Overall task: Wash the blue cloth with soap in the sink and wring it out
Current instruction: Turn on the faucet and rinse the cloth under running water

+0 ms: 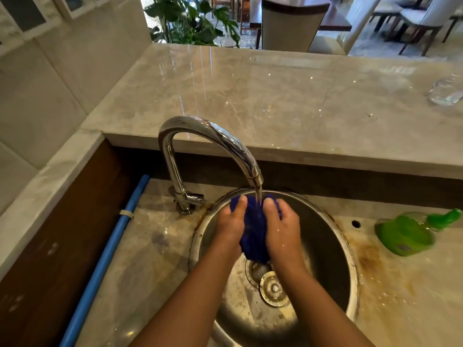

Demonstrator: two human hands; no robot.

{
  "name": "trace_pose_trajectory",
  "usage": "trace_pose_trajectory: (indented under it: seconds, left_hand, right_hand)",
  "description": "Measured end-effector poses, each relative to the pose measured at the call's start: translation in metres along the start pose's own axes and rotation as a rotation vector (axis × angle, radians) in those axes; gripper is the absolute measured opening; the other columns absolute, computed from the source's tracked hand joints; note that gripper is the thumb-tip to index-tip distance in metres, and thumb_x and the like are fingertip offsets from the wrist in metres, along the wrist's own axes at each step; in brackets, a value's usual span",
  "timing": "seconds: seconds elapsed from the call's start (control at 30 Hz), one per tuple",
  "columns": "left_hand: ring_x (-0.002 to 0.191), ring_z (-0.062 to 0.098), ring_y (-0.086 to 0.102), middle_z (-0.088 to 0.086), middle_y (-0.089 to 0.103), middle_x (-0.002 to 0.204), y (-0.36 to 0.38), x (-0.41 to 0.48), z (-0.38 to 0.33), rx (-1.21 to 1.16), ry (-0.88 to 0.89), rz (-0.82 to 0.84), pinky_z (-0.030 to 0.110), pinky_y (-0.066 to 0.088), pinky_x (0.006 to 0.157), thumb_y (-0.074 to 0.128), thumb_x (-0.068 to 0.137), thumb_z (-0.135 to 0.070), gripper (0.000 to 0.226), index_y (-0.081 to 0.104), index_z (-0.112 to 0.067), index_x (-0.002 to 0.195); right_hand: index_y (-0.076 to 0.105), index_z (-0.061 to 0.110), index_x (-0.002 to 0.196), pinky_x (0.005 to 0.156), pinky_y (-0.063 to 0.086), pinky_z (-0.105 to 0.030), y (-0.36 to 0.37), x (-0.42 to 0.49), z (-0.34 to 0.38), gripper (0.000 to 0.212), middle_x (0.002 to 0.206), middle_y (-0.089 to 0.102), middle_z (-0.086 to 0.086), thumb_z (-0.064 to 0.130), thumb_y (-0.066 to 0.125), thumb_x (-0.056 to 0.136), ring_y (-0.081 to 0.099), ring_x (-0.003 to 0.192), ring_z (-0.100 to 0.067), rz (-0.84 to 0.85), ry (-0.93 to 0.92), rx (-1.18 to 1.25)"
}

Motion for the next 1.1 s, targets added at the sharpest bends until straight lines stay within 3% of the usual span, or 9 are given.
trace_pose_trajectory:
  seconds: [0.1,0.17,0.33,0.43,0.53,0.67,0.8,0.97,1.1]
  left_hand:
    - [0.059,0.017,0.065,0.003,0.066,0.064,0.012,-0.003,0.010,-0.129,-0.151,0.087,0.028,0.052,0.061,0.049,0.100,-0.040,0.036,0.064,-0.013,0.081]
    - [0.055,0.016,0.063,0.005,0.063,0.063,0.015,-0.005,0.018,-0.183,-0.193,0.136,0.028,0.049,0.059,0.049,0.099,-0.039,0.040,0.066,-0.013,0.073]
    - [0.096,0.028,0.073,0.013,0.077,0.102,0.011,-0.007,0.032,-0.233,-0.186,0.151,0.042,0.057,0.087,0.057,0.095,-0.044,0.038,0.072,-0.012,0.109]
    - [0.101,0.031,0.072,0.014,0.074,0.111,0.011,-0.010,0.027,-0.154,-0.111,0.190,0.044,0.059,0.082,0.065,0.093,-0.031,0.030,0.065,-0.016,0.119]
    - [0.102,0.031,0.068,0.011,0.070,0.112,0.005,-0.006,0.017,-0.102,-0.074,0.122,0.050,0.058,0.084,0.065,0.094,-0.027,0.024,0.062,-0.021,0.116]
    - [0.089,0.029,0.070,0.011,0.074,0.096,-0.003,0.006,0.007,-0.043,-0.110,-0.002,0.046,0.057,0.086,0.063,0.090,-0.050,0.034,0.069,-0.018,0.100]
    - [0.051,0.014,0.061,0.000,0.064,0.054,0.009,-0.003,0.019,-0.084,-0.198,0.084,0.028,0.047,0.057,0.057,0.091,-0.052,0.043,0.065,-0.014,0.073]
    - [0.096,0.031,0.073,0.014,0.076,0.105,0.013,-0.012,0.027,-0.159,-0.155,0.139,0.046,0.059,0.083,0.061,0.093,-0.046,0.037,0.068,-0.015,0.114]
    - [0.096,0.030,0.072,0.014,0.074,0.106,0.012,-0.020,0.022,-0.131,-0.111,0.225,0.048,0.058,0.086,0.065,0.094,-0.025,0.026,0.063,-0.014,0.117]
  right_hand:
    - [0.058,0.013,0.080,0.054,0.043,-0.028,0.018,-0.010,0.004,0.029,0.070,0.061,-0.010,0.034,0.053,0.100,0.052,0.058,-0.016,0.018,-0.095,-0.205]
    - [0.054,0.019,0.077,0.051,0.039,-0.024,0.021,-0.003,-0.003,0.028,0.064,0.057,0.001,0.036,0.054,0.099,0.049,0.055,-0.010,-0.035,-0.147,-0.368]
    - [0.057,0.018,0.087,0.057,0.049,-0.029,0.010,0.027,-0.040,0.026,0.075,0.064,-0.001,0.037,0.048,0.102,0.061,0.066,-0.017,-0.080,0.038,-0.354]
    - [0.058,0.015,0.089,0.056,0.043,-0.022,0.000,0.036,-0.047,0.025,0.079,0.063,-0.001,0.034,0.049,0.103,0.060,0.067,-0.013,-0.126,0.138,-0.287]
    - [0.059,0.012,0.086,0.051,0.042,-0.014,-0.006,0.030,-0.029,0.026,0.074,0.060,-0.001,0.028,0.048,0.103,0.053,0.061,-0.009,-0.149,0.066,-0.186]
    - [0.061,0.013,0.084,0.055,0.046,-0.022,0.008,-0.009,-0.008,0.025,0.072,0.062,-0.006,0.027,0.050,0.102,0.054,0.060,-0.014,-0.030,-0.006,-0.081]
    - [0.057,0.020,0.077,0.054,0.043,-0.023,0.023,-0.017,-0.003,0.026,0.065,0.057,0.003,0.032,0.053,0.100,0.050,0.056,-0.006,-0.044,-0.057,-0.237]
    - [0.059,0.016,0.077,0.057,0.047,-0.033,0.004,0.025,-0.034,0.029,0.068,0.063,-0.004,0.032,0.053,0.100,0.060,0.062,-0.020,-0.157,0.073,-0.276]
    - [0.059,0.010,0.079,0.053,0.041,-0.027,-0.006,0.033,-0.047,0.031,0.067,0.058,-0.004,0.030,0.053,0.101,0.052,0.057,-0.014,-0.163,0.155,-0.202]
Point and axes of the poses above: each hand's wrist, its own x-axis towards the middle knuckle, its own y-axis out of the palm, z = x × y, the point moved 4 cm from there along x, towards the middle knuckle
